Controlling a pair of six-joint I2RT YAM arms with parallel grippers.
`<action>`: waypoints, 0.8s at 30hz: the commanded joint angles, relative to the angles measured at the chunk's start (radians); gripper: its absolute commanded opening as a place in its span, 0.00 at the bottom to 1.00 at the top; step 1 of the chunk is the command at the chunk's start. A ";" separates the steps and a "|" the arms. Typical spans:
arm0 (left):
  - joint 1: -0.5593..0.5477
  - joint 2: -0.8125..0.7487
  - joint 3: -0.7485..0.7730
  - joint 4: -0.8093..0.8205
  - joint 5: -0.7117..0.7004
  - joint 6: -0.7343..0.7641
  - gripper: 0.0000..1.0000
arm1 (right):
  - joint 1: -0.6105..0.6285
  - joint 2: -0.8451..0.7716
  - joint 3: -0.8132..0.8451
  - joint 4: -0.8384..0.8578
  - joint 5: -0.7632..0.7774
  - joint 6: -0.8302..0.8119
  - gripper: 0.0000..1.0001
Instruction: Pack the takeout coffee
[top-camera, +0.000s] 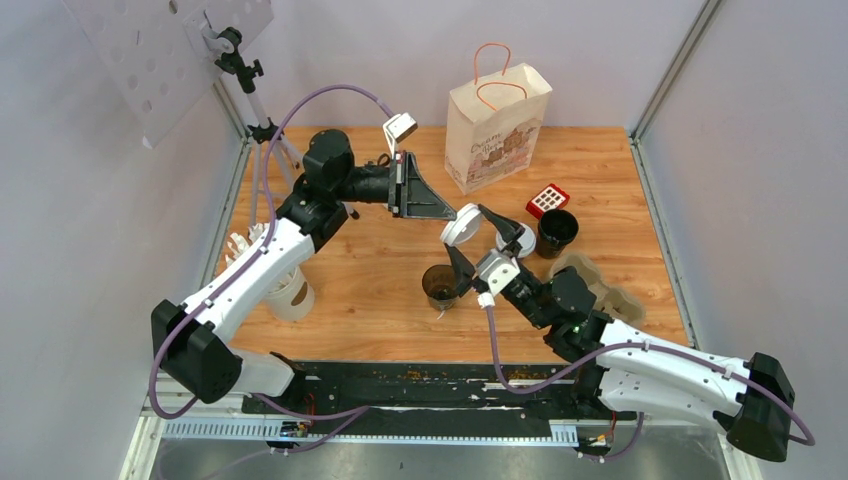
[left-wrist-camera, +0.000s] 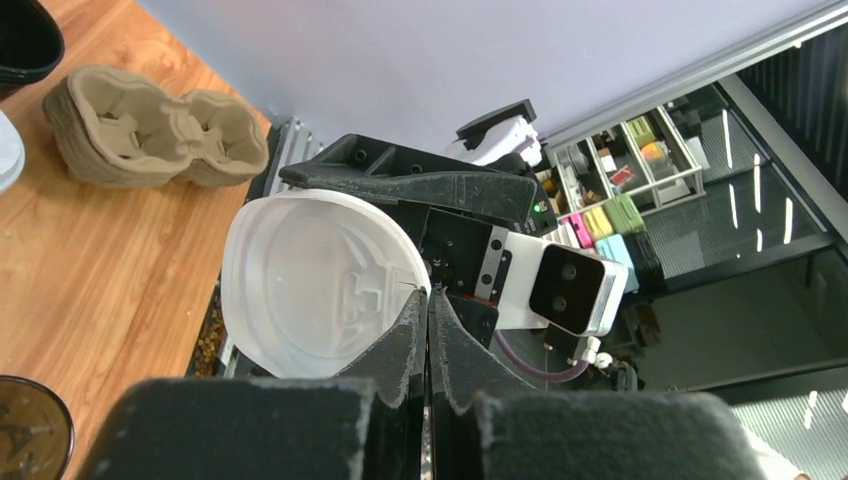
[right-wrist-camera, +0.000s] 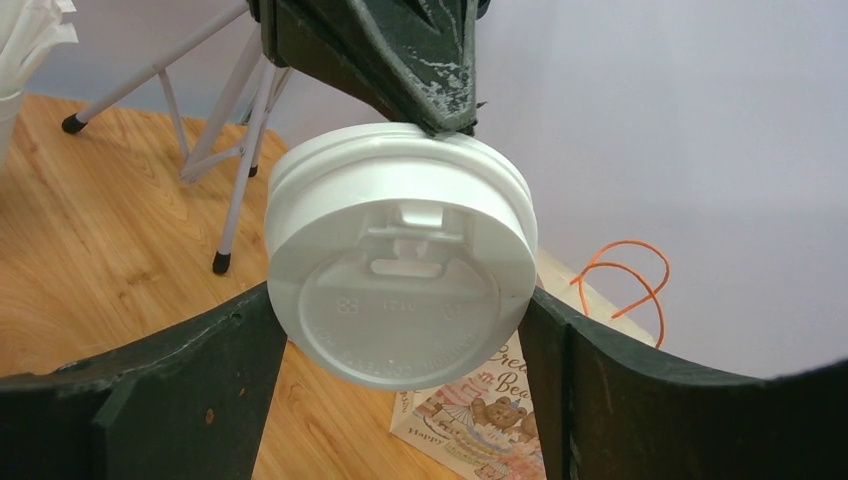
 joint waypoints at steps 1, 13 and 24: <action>-0.001 -0.021 0.071 -0.096 -0.013 0.092 0.12 | -0.003 -0.018 0.050 -0.074 -0.016 -0.001 0.81; 0.149 -0.035 0.275 -0.679 -0.536 0.629 0.73 | -0.002 0.021 0.256 -0.688 -0.034 0.326 0.79; 0.169 -0.307 0.169 -0.718 -1.053 0.788 1.00 | -0.002 0.331 0.644 -1.311 0.134 0.707 0.82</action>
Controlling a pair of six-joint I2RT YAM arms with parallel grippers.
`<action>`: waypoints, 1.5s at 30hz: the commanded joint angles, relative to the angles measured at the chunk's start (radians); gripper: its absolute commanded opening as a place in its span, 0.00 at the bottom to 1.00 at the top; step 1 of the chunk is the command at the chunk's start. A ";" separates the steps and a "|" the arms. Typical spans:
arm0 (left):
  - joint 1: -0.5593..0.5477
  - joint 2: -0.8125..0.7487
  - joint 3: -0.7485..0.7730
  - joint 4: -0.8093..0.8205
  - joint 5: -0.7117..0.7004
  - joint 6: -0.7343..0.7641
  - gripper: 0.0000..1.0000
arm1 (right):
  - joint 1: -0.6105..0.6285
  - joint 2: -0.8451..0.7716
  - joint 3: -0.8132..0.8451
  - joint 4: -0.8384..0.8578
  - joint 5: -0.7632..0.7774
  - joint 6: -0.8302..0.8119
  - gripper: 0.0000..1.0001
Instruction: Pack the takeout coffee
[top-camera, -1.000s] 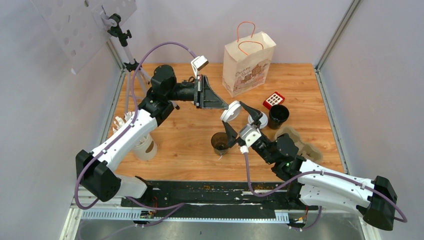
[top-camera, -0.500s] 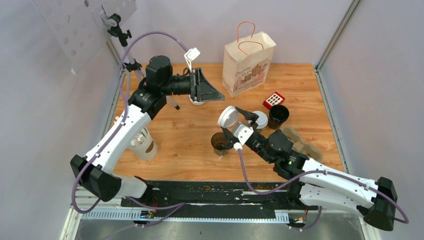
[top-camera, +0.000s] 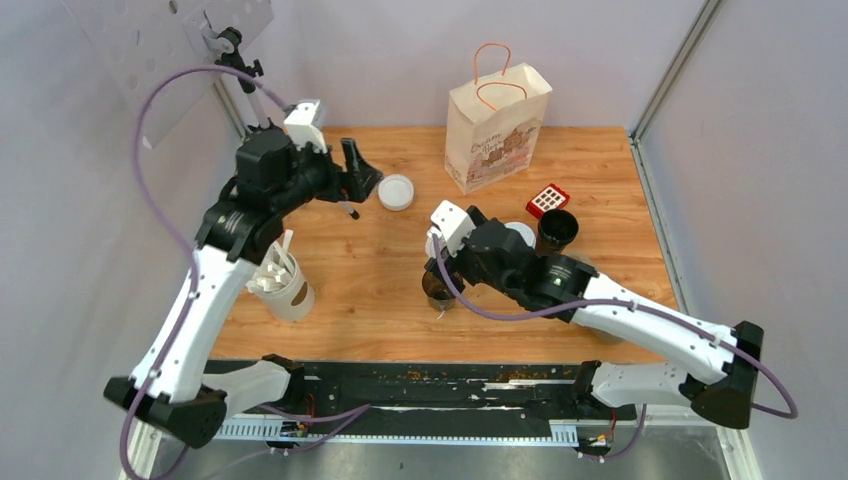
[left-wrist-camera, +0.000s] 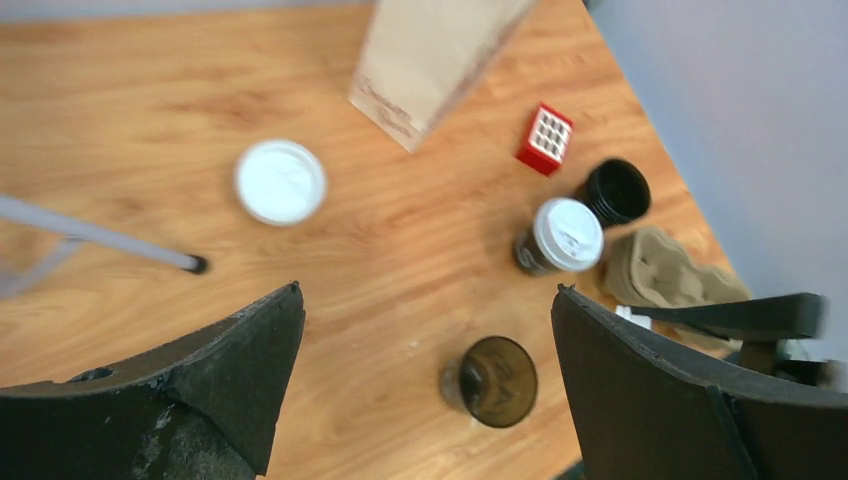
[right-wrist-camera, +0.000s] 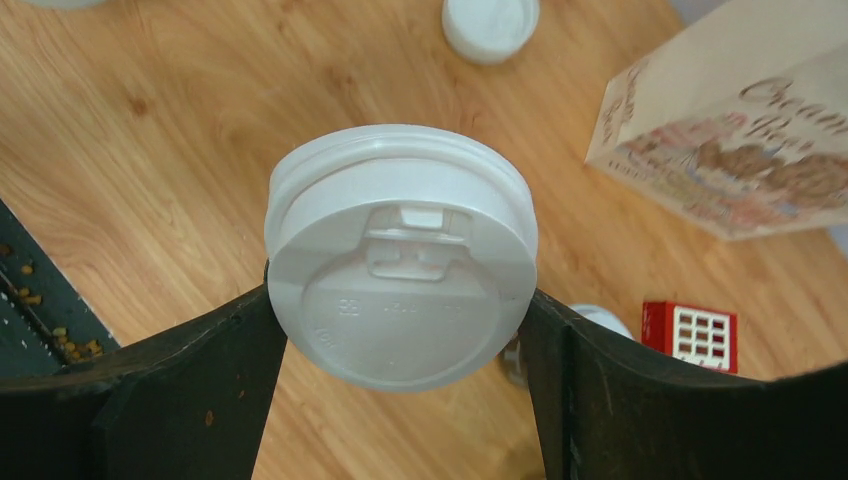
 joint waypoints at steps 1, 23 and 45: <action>-0.001 -0.165 -0.021 0.030 -0.231 0.087 1.00 | -0.002 0.104 0.134 -0.294 0.041 0.198 0.82; -0.001 -0.303 -0.062 0.014 -0.307 0.133 1.00 | -0.112 0.469 0.358 -0.508 -0.224 0.285 0.87; 0.000 -0.308 -0.047 -0.008 -0.312 0.148 1.00 | -0.148 0.593 0.408 -0.520 -0.279 0.246 0.92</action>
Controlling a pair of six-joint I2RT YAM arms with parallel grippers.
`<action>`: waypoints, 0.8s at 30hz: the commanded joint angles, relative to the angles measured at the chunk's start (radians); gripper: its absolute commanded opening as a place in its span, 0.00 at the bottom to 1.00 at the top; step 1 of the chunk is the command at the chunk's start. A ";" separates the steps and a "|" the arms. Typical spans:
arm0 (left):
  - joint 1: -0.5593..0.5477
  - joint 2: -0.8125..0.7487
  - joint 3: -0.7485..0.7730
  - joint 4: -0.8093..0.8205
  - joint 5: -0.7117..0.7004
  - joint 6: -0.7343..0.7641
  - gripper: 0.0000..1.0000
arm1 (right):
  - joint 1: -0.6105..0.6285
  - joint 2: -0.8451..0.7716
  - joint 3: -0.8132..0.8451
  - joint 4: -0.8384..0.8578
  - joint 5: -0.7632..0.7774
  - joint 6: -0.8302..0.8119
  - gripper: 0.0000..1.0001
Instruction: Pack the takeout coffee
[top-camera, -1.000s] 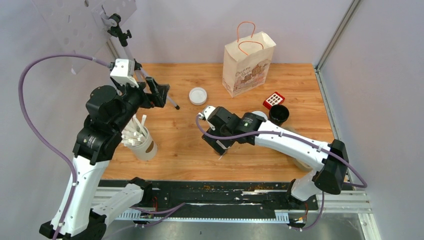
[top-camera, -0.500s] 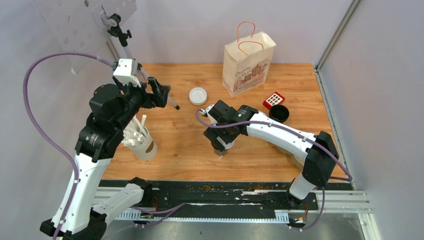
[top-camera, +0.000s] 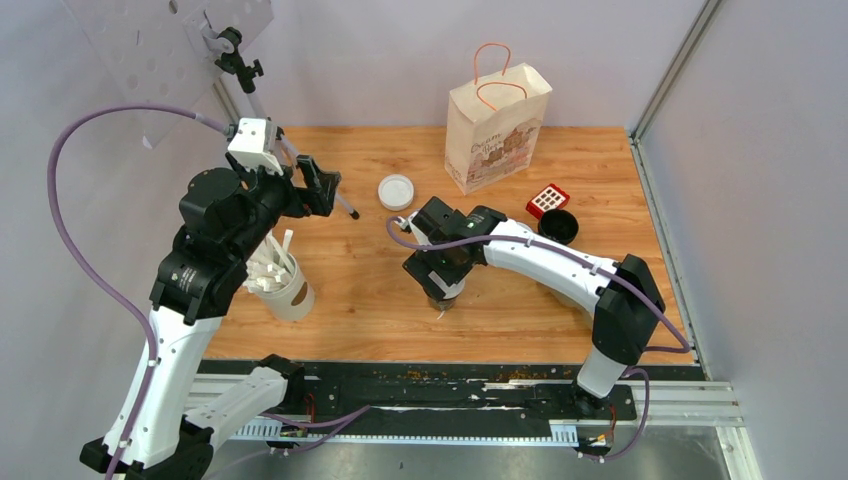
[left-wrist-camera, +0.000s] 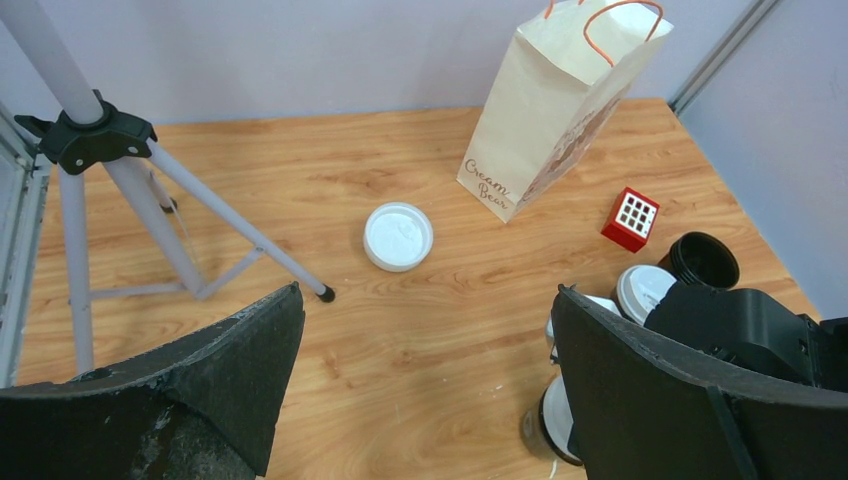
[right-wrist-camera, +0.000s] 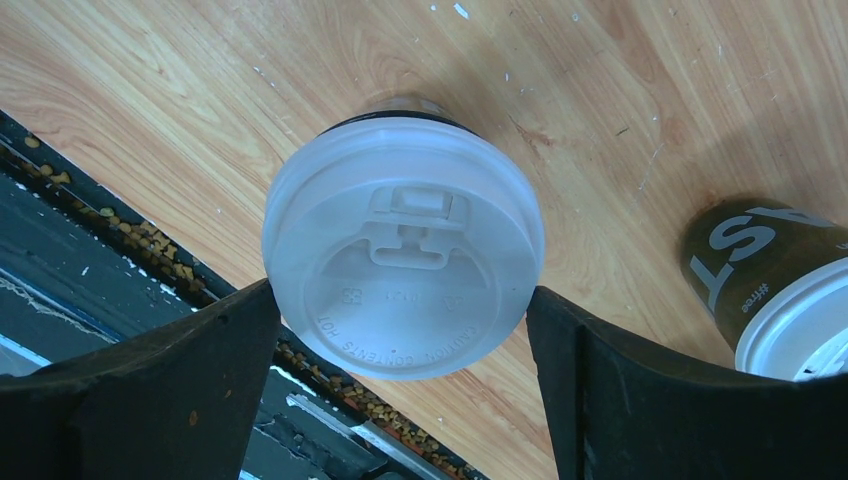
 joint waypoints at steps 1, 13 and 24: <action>0.000 -0.011 0.015 0.008 -0.015 0.024 1.00 | -0.003 0.013 0.042 -0.002 -0.016 -0.014 0.92; 0.000 -0.016 0.010 0.006 -0.018 0.029 1.00 | -0.004 0.039 0.051 -0.019 -0.008 -0.012 0.94; -0.001 -0.015 0.011 0.004 -0.024 0.035 1.00 | -0.004 0.010 0.064 -0.020 0.005 -0.009 1.00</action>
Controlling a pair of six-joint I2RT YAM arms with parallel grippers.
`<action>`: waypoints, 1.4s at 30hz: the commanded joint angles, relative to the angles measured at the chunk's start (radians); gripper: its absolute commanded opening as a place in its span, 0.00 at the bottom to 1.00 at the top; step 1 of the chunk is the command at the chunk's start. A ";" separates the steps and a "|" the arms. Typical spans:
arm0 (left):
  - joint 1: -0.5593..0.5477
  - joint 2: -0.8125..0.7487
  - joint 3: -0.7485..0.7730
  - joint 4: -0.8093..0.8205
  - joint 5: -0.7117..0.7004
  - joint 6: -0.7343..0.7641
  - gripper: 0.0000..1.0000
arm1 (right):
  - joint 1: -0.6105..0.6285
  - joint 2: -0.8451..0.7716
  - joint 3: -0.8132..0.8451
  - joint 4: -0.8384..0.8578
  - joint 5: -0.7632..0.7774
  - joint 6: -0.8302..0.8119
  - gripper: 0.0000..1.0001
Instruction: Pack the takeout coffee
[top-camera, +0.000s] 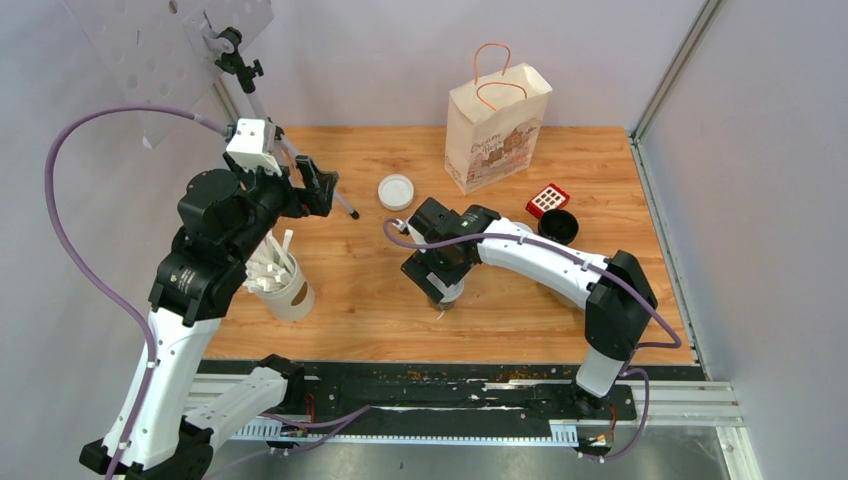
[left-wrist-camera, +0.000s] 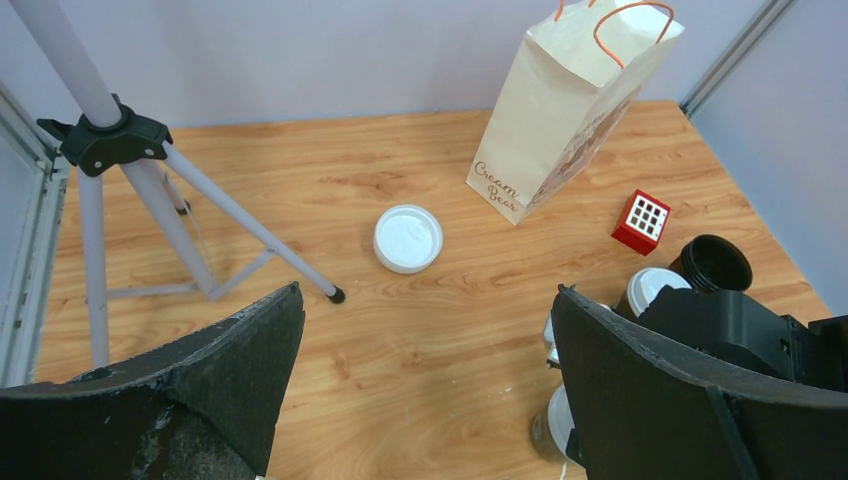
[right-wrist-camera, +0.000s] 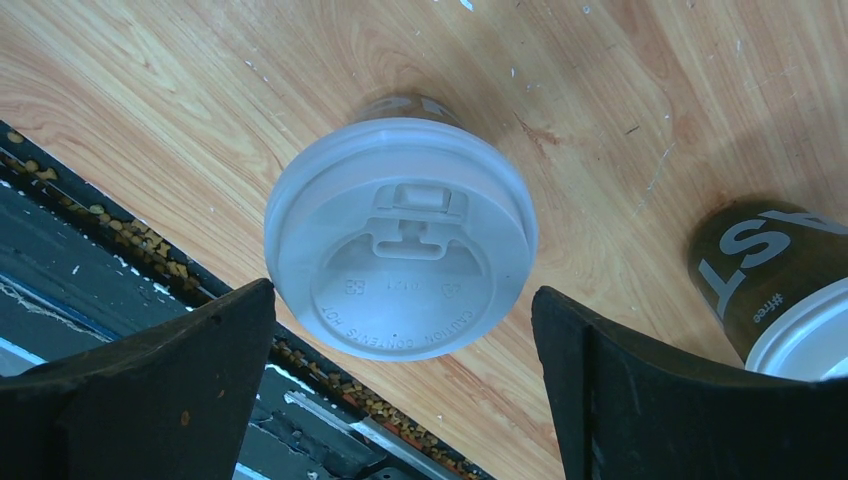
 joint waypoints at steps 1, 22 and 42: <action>0.000 -0.008 0.010 0.005 -0.009 0.022 1.00 | -0.003 -0.036 0.051 -0.005 0.010 -0.004 1.00; -0.011 0.195 -0.048 0.000 0.527 -0.069 0.83 | -0.269 -0.344 -0.168 0.232 -0.297 0.114 0.71; -0.207 0.349 -0.488 0.409 0.574 -0.218 0.72 | -0.320 -0.297 -0.356 0.372 -0.379 0.194 0.47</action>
